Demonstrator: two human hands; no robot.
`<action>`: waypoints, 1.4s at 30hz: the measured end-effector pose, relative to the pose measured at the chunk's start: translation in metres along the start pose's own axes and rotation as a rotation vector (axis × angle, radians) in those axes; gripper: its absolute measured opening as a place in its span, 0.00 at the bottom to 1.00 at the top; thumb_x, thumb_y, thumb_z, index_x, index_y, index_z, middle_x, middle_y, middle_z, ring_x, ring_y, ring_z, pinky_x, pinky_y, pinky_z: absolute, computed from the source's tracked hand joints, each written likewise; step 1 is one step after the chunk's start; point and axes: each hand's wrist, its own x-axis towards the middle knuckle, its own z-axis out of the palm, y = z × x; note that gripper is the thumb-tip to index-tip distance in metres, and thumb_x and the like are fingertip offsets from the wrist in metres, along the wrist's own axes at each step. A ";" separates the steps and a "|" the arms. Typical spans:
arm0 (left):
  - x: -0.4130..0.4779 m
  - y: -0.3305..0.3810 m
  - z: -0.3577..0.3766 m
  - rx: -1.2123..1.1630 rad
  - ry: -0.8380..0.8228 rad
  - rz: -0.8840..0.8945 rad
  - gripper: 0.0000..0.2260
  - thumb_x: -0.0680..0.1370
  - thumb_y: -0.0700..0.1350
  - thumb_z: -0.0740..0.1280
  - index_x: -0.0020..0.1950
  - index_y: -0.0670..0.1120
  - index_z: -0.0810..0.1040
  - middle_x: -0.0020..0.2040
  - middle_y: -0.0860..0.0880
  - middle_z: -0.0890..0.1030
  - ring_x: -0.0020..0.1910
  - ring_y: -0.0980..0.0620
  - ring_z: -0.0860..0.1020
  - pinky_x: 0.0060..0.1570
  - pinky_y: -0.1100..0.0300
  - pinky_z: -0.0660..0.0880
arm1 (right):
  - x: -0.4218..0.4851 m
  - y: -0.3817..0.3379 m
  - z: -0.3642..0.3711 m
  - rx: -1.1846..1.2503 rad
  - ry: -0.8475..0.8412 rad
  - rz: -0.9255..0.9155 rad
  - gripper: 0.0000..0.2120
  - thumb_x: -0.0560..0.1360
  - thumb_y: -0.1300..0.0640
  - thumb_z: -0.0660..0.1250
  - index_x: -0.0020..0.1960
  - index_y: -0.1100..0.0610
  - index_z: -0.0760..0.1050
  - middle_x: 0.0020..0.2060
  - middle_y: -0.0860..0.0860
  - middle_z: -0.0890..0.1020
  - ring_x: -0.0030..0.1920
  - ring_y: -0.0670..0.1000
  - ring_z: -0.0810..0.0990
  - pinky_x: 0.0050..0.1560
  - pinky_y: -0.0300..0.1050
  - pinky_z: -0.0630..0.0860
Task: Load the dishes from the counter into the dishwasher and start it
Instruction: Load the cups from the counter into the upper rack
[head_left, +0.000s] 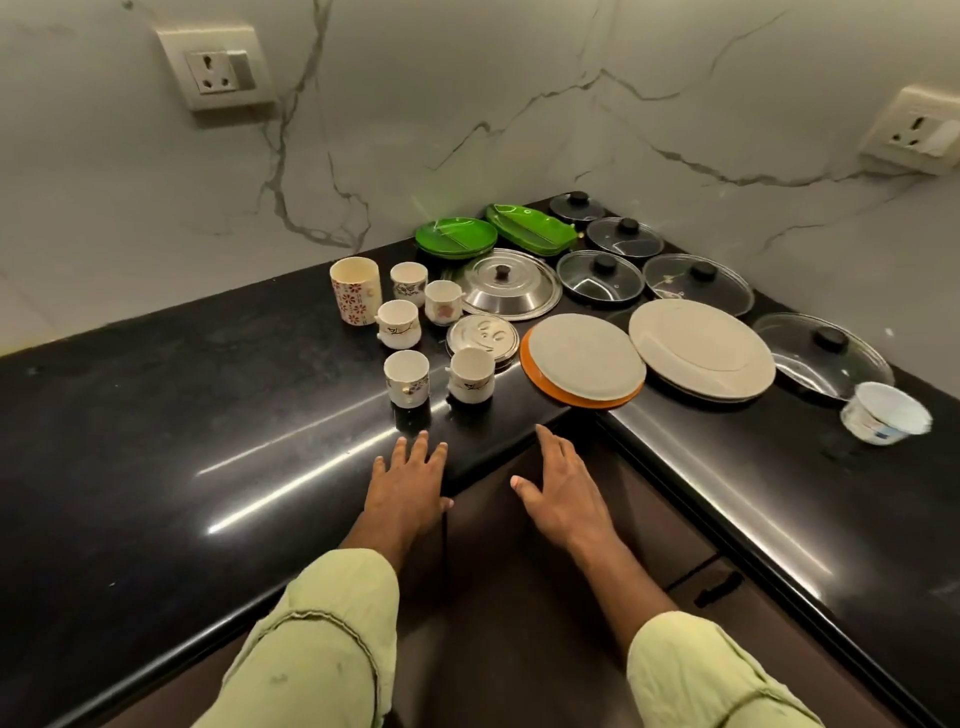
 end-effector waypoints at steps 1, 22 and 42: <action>0.008 -0.002 -0.003 -0.014 -0.030 -0.004 0.39 0.79 0.54 0.67 0.82 0.52 0.46 0.82 0.46 0.43 0.80 0.41 0.44 0.76 0.37 0.52 | 0.010 -0.002 -0.001 0.013 -0.004 -0.004 0.38 0.77 0.48 0.68 0.79 0.49 0.50 0.77 0.50 0.58 0.76 0.51 0.59 0.73 0.50 0.63; 0.059 0.006 -0.011 -0.016 -0.284 -0.049 0.50 0.73 0.45 0.75 0.81 0.54 0.41 0.81 0.50 0.37 0.79 0.36 0.42 0.70 0.25 0.51 | 0.178 -0.019 0.030 0.453 -0.146 -0.029 0.39 0.62 0.61 0.81 0.67 0.51 0.65 0.63 0.48 0.75 0.66 0.50 0.73 0.68 0.49 0.70; 0.056 0.001 -0.011 -0.021 -0.224 -0.032 0.49 0.73 0.48 0.76 0.82 0.55 0.42 0.81 0.50 0.39 0.79 0.37 0.44 0.71 0.27 0.53 | 0.115 0.013 0.027 0.609 -0.047 -0.048 0.33 0.62 0.54 0.82 0.62 0.47 0.71 0.56 0.43 0.78 0.57 0.42 0.77 0.55 0.34 0.70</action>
